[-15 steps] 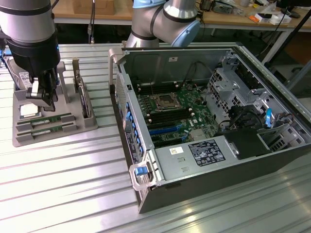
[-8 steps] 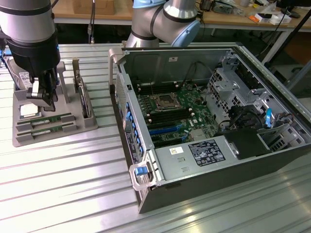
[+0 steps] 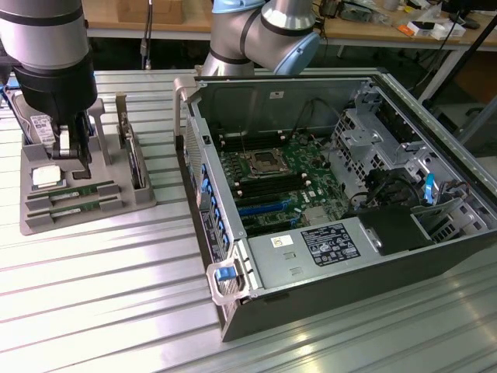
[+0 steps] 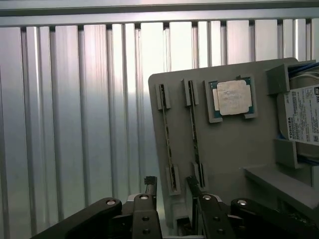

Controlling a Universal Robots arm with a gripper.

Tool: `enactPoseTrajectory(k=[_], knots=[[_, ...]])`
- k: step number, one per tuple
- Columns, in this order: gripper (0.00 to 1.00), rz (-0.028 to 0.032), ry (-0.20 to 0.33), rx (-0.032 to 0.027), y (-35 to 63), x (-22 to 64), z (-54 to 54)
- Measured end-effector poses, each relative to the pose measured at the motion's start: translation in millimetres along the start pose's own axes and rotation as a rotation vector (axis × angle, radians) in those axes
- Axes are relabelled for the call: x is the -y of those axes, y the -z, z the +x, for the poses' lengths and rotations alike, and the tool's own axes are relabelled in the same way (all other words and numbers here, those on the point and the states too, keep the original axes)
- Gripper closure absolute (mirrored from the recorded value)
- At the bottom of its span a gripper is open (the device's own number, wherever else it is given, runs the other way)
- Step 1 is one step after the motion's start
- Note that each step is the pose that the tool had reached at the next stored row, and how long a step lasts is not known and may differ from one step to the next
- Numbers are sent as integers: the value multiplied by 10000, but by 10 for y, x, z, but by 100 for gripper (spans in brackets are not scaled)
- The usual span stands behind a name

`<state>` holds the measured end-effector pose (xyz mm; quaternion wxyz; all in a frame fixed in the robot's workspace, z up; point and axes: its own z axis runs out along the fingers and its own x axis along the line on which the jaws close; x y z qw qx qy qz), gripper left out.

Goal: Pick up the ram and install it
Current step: 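Pick up the ram and move it above insertion slot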

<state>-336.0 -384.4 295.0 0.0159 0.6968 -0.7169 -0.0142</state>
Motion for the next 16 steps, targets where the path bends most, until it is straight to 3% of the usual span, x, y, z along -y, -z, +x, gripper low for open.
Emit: enactPoseTrajectory(k=[16], knots=[[64, 2, 469, -20, -110, 5, 0]])
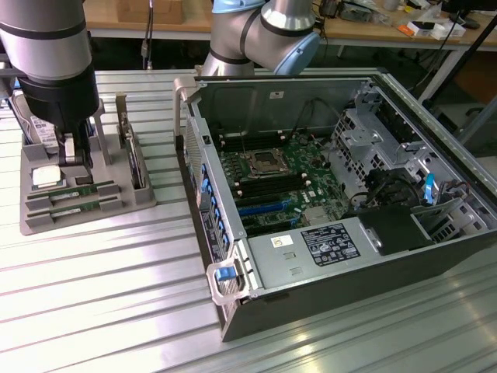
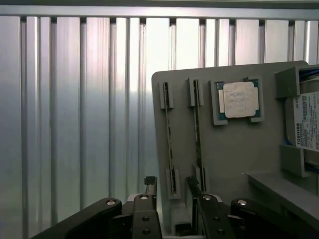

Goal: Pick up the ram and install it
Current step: 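Pick up the ram and move it above insertion slot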

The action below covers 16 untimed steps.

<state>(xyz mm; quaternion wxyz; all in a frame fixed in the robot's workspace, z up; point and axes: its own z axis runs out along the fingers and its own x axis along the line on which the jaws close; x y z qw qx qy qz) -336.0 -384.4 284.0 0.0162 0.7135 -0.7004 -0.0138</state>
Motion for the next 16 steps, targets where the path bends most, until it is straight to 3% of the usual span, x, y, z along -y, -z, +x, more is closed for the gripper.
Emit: enactPoseTrajectory(k=[16], knots=[[64, 2, 664, -28, -112, -9, -1]])
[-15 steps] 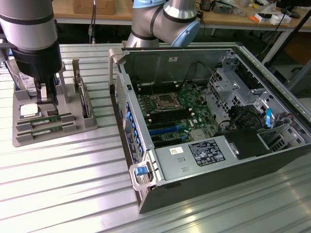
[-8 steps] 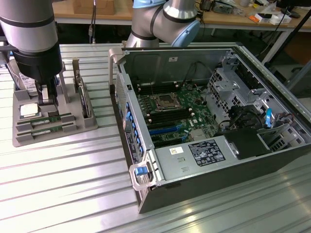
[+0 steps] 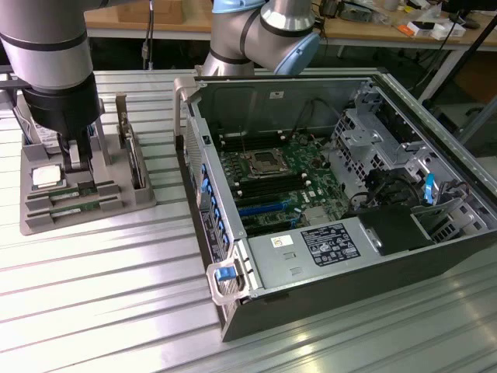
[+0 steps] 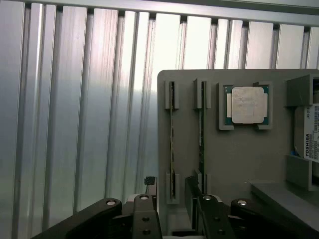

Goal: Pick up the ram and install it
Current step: 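Pick up the ram and move it above insertion slot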

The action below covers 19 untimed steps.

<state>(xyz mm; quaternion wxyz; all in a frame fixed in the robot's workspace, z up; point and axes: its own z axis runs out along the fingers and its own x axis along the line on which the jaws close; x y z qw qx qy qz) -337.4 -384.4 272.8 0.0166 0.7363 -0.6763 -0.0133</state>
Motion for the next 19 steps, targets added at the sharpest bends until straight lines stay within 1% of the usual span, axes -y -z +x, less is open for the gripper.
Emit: enactPoseTrajectory(k=[3, 6, 10, 19], knots=[[64, 1, 1, 1, -36, -52, -5], [64, -1, 2, -1, -65, -77, -6], [64, 1, 1, 0, -97, -86, -8], [64, 0, 1, 0, -262, -82, -8]])
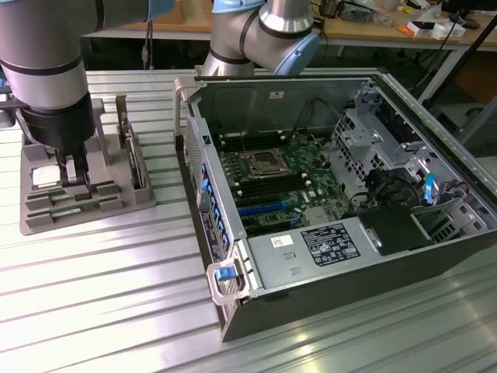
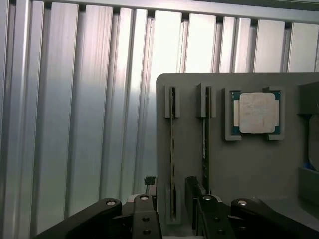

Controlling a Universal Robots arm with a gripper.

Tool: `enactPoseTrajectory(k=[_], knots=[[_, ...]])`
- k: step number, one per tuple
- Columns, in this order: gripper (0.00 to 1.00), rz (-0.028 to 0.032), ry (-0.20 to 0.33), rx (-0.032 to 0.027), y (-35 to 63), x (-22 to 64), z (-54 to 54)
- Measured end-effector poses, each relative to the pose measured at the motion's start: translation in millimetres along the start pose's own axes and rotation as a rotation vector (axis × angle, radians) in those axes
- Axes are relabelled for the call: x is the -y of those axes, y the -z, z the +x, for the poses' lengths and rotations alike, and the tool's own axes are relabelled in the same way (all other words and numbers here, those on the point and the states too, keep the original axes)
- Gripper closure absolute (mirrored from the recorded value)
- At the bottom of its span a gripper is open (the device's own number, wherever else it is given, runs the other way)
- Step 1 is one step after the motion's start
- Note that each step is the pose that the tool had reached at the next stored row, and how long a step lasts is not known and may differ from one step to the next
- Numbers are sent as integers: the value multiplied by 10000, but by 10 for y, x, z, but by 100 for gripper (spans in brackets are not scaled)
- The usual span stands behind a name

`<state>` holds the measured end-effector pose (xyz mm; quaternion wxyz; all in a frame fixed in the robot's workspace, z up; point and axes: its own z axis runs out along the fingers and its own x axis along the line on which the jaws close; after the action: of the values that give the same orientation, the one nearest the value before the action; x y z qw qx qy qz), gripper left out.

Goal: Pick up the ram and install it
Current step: 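Pick up the ram and move it above insertion slot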

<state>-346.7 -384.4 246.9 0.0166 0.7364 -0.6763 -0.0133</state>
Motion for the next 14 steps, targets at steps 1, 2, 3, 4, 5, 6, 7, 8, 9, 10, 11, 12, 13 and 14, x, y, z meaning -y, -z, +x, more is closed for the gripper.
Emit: enactPoseTrajectory(k=[1, 2, 3, 4, 5, 6, 7, 8, 9, 10, 11, 12, 13, 14], knots=[[64, 0, 0, 0, -21, 1, 0], [64, 0, 0, 0, -37, 1, 0], [64, 0, 0, 0, -66, 3, 0], [64, 0, -1, 0, -87, 4, 0], [64, 0, 0, 0, -112, 5, 0], [64, 0, 0, 0, -126, 5, 0], [64, 0, 0, 0, -138, 6, 0], [64, 1, 0, 0, -156, 7, 0], [64, 0, 0, 0, -177, 7, 0], [64, 0, 0, -1, -199, 8, 0], [64, 0, 0, 0, -228, 9, -1], [64, 0, 0, 0, -248, 10, -1], [64, 0, 0, 0, -268, 11, -1], [64, 0, 0, 0, -283, 12, -1]])
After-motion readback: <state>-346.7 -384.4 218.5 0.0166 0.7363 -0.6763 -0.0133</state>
